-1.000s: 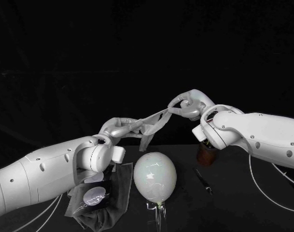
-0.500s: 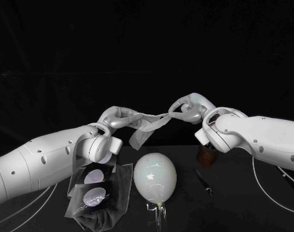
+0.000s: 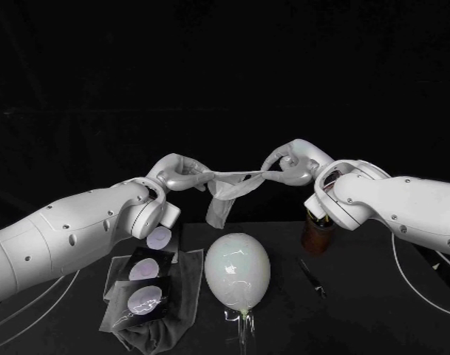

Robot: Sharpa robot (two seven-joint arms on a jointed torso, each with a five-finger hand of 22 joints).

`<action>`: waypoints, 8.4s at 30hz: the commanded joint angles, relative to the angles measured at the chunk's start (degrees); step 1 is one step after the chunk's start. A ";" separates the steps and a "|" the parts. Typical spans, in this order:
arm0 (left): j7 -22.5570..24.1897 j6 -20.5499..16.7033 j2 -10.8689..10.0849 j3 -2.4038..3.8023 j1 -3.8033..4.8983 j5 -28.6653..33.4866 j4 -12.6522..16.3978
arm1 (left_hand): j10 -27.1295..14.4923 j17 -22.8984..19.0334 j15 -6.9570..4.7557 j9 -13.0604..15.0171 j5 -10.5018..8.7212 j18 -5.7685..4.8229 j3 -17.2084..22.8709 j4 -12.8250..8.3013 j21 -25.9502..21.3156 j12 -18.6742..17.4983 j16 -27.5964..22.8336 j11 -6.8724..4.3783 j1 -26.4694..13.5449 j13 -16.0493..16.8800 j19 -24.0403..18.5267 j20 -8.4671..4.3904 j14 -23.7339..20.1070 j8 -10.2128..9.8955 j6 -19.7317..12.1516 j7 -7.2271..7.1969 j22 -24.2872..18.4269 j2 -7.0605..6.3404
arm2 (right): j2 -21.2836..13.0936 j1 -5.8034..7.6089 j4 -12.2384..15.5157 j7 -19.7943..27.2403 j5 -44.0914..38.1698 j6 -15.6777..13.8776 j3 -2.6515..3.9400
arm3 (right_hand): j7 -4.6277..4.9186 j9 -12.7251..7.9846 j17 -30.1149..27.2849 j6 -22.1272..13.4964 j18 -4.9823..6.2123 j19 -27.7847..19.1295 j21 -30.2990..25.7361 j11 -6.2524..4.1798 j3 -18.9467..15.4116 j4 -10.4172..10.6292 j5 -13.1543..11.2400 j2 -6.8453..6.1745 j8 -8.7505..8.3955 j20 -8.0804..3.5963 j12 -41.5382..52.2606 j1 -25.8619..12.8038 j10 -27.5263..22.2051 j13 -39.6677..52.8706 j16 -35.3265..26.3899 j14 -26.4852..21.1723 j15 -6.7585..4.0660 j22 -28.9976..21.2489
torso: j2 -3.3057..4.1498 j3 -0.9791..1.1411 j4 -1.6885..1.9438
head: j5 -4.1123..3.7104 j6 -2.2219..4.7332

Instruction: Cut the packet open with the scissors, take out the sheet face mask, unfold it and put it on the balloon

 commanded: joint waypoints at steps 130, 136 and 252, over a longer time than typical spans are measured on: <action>-4.92 5.13 -30.52 -7.04 6.23 13.73 36.63 | 27.53 -22.64 -2.43 13.31 0.43 2.11 3.33 -3.38 1.91 -42.69 -29.52 -1.40 -3.07 -21.42 10.26 -4.26 27.04 -0.32 -1.28 1.43 -1.50 1.27 | 21.57 -6.08 -18.90 6.49 -25.57 -7.11 -0.52 | -0.53 -0.31 15.05 0.84 -0.80 6.20 0.37 -1.78 3.44 -0.12 0.16 -2.01 0.76 -0.39 0.07 -2.00 3.18 9.53 0.21 6.07 -0.78 15.06 | -0.69 -0.11 0.72 | 1.14 -4.57; -4.32 4.94 -29.43 -7.53 4.83 14.97 38.50 | 27.61 -22.62 -2.43 13.32 0.43 2.10 3.32 -3.37 1.87 -42.84 -29.72 -1.40 -3.08 -21.42 10.32 -4.27 27.17 -0.38 -1.24 1.43 -1.55 1.23 | 20.58 -6.47 -18.20 6.52 -25.32 -6.25 -0.55 | -0.51 -0.32 15.05 0.81 -0.80 6.20 0.37 -1.76 3.50 -0.14 0.16 -2.02 0.75 -0.39 0.08 -2.00 3.18 9.53 0.21 6.07 -0.77 15.06 | -0.71 -0.14 0.74 | 0.95 -4.79; -13.55 45.26 -14.77 -1.63 14.60 -11.48 9.56 | 26.45 -19.76 -1.42 14.47 0.39 0.93 4.33 -4.21 2.78 -45.83 -32.17 -0.77 -2.20 -20.51 5.31 -3.23 24.22 -2.45 -1.93 1.60 -0.65 2.15 | 13.34 -8.07 -8.58 9.33 0.91 8.13 -2.35 | 3.87 -7.23 14.84 -8.26 -0.35 5.15 -1.39 2.02 1.95 -2.52 0.13 -4.25 -11.69 2.53 -5.53 -3.82 -2.37 5.76 0.07 5.97 2.52 14.45 | -0.80 0.10 0.85 | 1.25 -4.26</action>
